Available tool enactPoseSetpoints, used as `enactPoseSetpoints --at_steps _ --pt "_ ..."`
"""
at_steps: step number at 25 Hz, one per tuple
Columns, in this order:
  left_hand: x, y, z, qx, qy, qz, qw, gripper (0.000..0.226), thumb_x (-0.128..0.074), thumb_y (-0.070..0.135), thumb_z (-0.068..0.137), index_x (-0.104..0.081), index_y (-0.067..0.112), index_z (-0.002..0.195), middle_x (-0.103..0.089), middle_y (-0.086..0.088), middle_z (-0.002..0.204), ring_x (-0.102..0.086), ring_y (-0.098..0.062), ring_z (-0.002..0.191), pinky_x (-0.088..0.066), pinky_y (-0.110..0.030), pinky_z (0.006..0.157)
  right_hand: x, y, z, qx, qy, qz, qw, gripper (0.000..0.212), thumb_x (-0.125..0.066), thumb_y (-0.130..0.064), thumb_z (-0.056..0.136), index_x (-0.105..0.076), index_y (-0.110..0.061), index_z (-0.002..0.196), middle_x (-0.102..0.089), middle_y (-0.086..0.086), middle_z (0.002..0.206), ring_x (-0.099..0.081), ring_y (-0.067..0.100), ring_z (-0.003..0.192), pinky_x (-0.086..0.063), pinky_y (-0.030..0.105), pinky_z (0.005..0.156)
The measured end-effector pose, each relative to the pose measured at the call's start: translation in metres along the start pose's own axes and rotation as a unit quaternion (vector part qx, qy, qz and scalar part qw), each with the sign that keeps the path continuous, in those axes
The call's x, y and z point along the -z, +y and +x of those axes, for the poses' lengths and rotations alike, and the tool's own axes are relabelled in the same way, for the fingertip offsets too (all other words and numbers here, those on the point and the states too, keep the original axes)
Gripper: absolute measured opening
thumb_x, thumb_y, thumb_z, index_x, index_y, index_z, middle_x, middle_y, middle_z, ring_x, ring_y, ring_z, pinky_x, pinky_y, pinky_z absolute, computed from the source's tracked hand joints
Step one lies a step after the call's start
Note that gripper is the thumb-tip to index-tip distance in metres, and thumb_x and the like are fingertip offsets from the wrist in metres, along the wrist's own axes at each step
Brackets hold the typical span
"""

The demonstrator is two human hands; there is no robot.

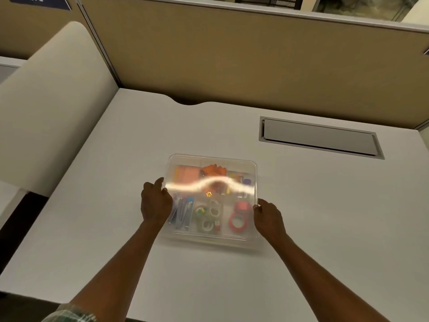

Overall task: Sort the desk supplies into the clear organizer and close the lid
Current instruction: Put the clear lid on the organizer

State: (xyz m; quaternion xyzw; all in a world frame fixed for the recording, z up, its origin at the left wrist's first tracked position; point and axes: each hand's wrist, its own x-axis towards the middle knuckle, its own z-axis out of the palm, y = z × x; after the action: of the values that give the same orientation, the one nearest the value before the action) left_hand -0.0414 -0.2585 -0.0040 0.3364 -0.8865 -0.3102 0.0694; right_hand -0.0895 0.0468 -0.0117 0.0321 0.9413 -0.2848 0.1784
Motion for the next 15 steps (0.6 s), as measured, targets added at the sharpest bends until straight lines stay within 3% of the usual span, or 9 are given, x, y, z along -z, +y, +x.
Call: enactPoseSetpoints --at_steps 4,6,9,12,15 --pt "-0.002 0.004 0.011 0.012 -0.019 0.0 1.0 0.037 -0.049 0.007 0.094 -0.057 0.011 0.131 -0.058 -0.022 0.11 -0.06 -0.038 0.102 -0.05 -0.044 0.085 0.002 -0.004 0.004 -0.027 0.007 0.038 0.999 0.03 -0.046 -0.022 0.1 -0.064 -0.01 0.119 -0.07 0.012 0.108 -0.064 0.033 0.102 -0.048 0.034 0.082" --pt "-0.004 0.004 0.018 0.031 -0.029 -0.024 0.999 0.034 -0.049 0.006 0.093 -0.058 0.009 0.125 -0.06 -0.022 0.112 -0.061 -0.038 0.103 -0.048 -0.041 0.084 0.004 -0.008 0.005 -0.066 -0.004 0.089 0.994 0.03 -0.047 -0.027 0.098 -0.064 -0.016 0.12 -0.071 0.008 0.108 -0.067 0.033 0.097 -0.054 0.041 0.086" --pt "-0.005 0.007 0.029 0.092 -0.055 -0.05 0.993 0.031 -0.051 0.011 0.091 -0.058 0.006 0.121 -0.062 -0.02 0.119 -0.06 -0.035 0.106 -0.044 -0.036 0.084 0.01 -0.011 0.009 -0.135 -0.027 0.17 0.976 0.025 -0.049 -0.031 0.094 -0.065 -0.022 0.111 -0.069 0.003 0.102 -0.067 0.027 0.088 -0.06 0.045 0.08" --pt "-0.007 0.015 0.04 0.113 -0.07 -0.055 0.99 0.032 -0.052 0.018 0.092 -0.057 0.006 0.121 -0.062 -0.017 0.123 -0.059 -0.034 0.109 -0.046 -0.039 0.09 0.016 -0.016 0.016 -0.163 -0.041 0.2 0.965 0.02 -0.05 -0.029 0.09 -0.065 -0.018 0.1 -0.067 0.006 0.099 -0.066 0.026 0.087 -0.061 0.046 0.078" --pt "-0.012 0.025 0.054 0.114 -0.066 -0.065 0.989 0.035 -0.05 0.024 0.093 -0.056 0.007 0.124 -0.06 -0.017 0.126 -0.058 -0.034 0.112 -0.047 -0.042 0.095 0.018 -0.027 0.031 -0.161 -0.011 0.214 0.963 0.029 -0.051 -0.037 0.088 -0.064 -0.022 0.109 -0.067 0.003 0.103 -0.065 0.024 0.09 -0.058 0.048 0.085"
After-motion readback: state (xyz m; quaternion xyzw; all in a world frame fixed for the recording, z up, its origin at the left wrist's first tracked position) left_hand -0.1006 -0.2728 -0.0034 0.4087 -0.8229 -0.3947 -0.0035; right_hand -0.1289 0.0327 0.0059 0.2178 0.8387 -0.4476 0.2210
